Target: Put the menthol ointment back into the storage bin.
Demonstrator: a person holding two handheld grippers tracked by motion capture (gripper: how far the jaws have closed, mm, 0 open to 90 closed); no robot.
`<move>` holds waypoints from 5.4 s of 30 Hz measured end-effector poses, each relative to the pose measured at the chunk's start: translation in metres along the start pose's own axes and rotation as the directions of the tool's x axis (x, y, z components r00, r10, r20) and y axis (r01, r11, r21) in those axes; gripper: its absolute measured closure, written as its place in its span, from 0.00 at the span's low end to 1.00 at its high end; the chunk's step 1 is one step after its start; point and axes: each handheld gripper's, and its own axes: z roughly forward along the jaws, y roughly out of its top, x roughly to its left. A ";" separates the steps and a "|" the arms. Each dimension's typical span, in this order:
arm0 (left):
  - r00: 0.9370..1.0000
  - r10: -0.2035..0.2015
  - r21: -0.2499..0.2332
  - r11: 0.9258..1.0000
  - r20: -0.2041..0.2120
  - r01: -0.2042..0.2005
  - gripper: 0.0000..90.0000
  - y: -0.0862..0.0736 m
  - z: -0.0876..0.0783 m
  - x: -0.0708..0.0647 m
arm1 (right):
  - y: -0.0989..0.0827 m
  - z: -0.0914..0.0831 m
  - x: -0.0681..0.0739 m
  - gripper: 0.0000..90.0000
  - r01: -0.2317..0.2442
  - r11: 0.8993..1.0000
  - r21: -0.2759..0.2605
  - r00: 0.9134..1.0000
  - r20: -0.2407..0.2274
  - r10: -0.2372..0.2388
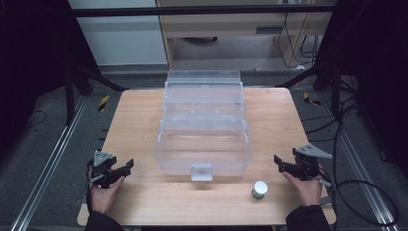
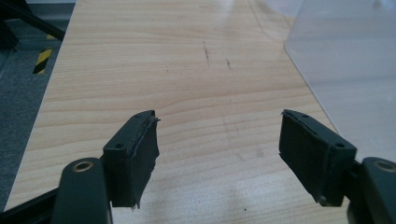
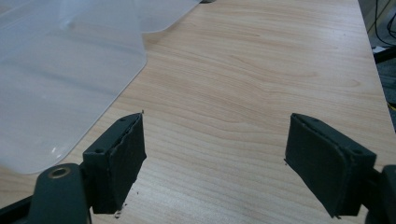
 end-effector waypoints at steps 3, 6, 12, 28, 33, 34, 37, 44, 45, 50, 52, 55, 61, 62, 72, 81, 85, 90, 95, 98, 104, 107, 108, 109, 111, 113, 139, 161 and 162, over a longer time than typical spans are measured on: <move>1.000 0.004 0.006 1.000 -0.006 -0.004 0.31 -0.001 0.001 0.001 | 0.006 -0.004 0.002 0.23 0.054 0.998 0.017 0.999 -0.008 -0.053; 1.000 0.002 0.001 1.000 -0.013 -0.002 0.32 -0.001 0.000 0.002 | 0.014 -0.010 0.005 0.24 0.103 0.994 0.023 0.994 -0.028 -0.102; 1.000 0.005 -0.005 1.000 -0.027 -0.006 0.32 0.000 -0.003 0.002 | 0.034 -0.024 0.013 0.25 0.171 0.985 0.033 0.981 -0.096 -0.167; 1.000 0.019 0.011 1.000 -0.021 -0.019 0.32 0.000 -0.003 0.000 | 0.082 -0.043 0.044 0.22 0.369 0.913 0.173 0.906 -0.286 -0.312; 1.000 0.021 0.015 1.000 -0.019 -0.021 0.32 0.000 -0.002 0.000 | 0.087 -0.045 0.049 0.22 0.420 0.885 0.202 0.884 -0.314 -0.348; 1.000 0.021 0.015 1.000 -0.018 -0.020 0.32 0.000 -0.002 0.000 | 0.087 -0.045 0.051 0.23 0.437 0.876 0.202 0.876 -0.316 -0.364; 1.000 0.022 0.019 1.000 -0.014 -0.021 0.32 0.000 -0.002 -0.001 | 0.089 -0.046 0.057 0.22 0.479 0.848 0.227 0.854 -0.342 -0.391; 0.999 0.027 0.020 0.999 -0.018 -0.027 0.32 0.000 -0.002 -0.001 | 0.088 -0.045 0.067 0.23 0.544 0.798 0.258 0.814 -0.392 -0.428; 0.999 0.027 0.020 0.999 -0.018 -0.027 0.32 0.000 -0.002 -0.001 | 0.088 -0.046 0.068 0.23 0.551 0.793 0.259 0.808 -0.400 -0.432; 0.999 0.030 0.019 0.999 -0.018 -0.029 0.32 0.000 -0.002 -0.001 | 0.088 -0.047 0.073 0.23 0.570 0.777 0.266 0.795 -0.418 -0.440; 0.999 0.031 0.017 0.999 -0.017 -0.031 0.32 0.000 -0.002 -0.002 | 0.088 -0.048 0.074 0.23 0.579 0.769 0.270 0.788 -0.427 -0.443; 0.999 0.031 0.016 0.999 -0.017 -0.031 0.32 0.000 -0.002 -0.002 | 0.088 -0.048 0.078 0.23 0.600 0.750 0.278 0.774 -0.441 -0.455; 0.999 0.032 0.017 0.999 -0.017 -0.032 0.32 0.000 -0.002 -0.002 | 0.086 -0.048 0.084 0.24 0.643 0.709 0.289 0.740 -0.472 -0.479; 0.999 0.032 0.017 0.999 -0.017 -0.032 0.32 0.000 -0.002 -0.002 | 0.085 -0.047 0.086 0.25 0.653 0.697 0.297 0.733 -0.480 -0.482; 0.999 0.034 0.017 0.999 -0.015 -0.034 0.32 0.000 -0.002 -0.002 | 0.079 -0.039 0.091 0.29 0.690 0.643 0.333 0.702 -0.525 -0.482; 0.999 0.036 0.018 0.999 -0.014 -0.036 0.32 0.000 -0.002 -0.002 | 0.070 -0.032 0.099 0.31 0.744 0.570 0.349 0.653 -0.564 -0.506; 0.999 0.038 0.016 0.999 -0.014 -0.038 0.33 0.000 -0.002 -0.002 | 0.066 -0.029 0.098 0.32 0.749 0.560 0.356 0.647 -0.574 -0.501; 0.999 0.039 0.013 0.999 -0.017 -0.038 0.33 0.000 -0.002 -0.003 | 0.059 -0.026 0.095 0.33 0.748 0.556 0.363 0.647 -0.584 -0.490; 0.999 0.040 0.011 0.999 -0.018 -0.040 0.33 0.001 -0.003 -0.003 | 0.054 -0.023 0.097 0.33 0.758 0.540 0.366 0.637 -0.595 -0.490; 0.999 0.041 0.012 0.999 -0.020 -0.041 0.33 0.001 -0.003 -0.003 | 0.052 -0.021 0.097 0.34 0.762 0.532 0.370 0.633 -0.600 -0.489; 0.999 0.043 0.013 0.999 -0.022 -0.043 0.34 0.001 -0.003 -0.004 | 0.048 -0.016 0.100 0.37 0.770 0.515 0.377 0.624 -0.615 -0.482; 0.999 0.044 0.013 0.999 -0.023 -0.044 0.34 0.001 -0.003 -0.004 | 0.046 -0.014 0.100 0.38 0.772 0.513 0.376 0.621 -0.619 -0.481; 0.999 0.044 0.013 0.999 -0.024 -0.044 0.34 0.001 -0.003 -0.004 | 0.044 -0.013 0.101 0.39 0.771 0.506 0.387 0.624 -0.621 -0.475; 0.999 0.044 0.013 0.999 -0.024 -0.044 0.34 0.001 -0.003 -0.004 | 0.044 -0.012 0.102 0.39 0.779 0.494 0.385 0.614 -0.628 -0.479; 0.999 0.045 0.014 0.999 -0.024 -0.045 0.34 0.001 -0.003 -0.004 | 0.044 -0.011 0.102 0.41 0.783 0.492 0.380 0.608 -0.635 -0.477; 0.999 0.045 0.014 0.999 -0.024 -0.044 0.34 0.001 -0.003 -0.004 | 0.044 -0.010 0.102 0.42 0.786 0.488 0.380 0.604 -0.640 -0.475; 0.999 0.046 0.019 0.999 -0.025 -0.046 0.34 0.001 -0.002 -0.003 | 0.039 0.008 0.108 0.55 0.802 0.427 0.418 0.590 -0.669 -0.453; 0.999 0.050 0.024 0.998 -0.022 -0.049 0.34 0.001 -0.002 -0.004 | 0.057 -0.009 0.102 0.56 0.769 0.487 0.414 0.626 -0.643 -0.442; 0.999 0.050 0.024 0.998 -0.022 -0.049 0.34 0.001 -0.002 -0.004 | 0.057 -0.009 0.102 0.56 0.769 0.487 0.414 0.626 -0.643 -0.442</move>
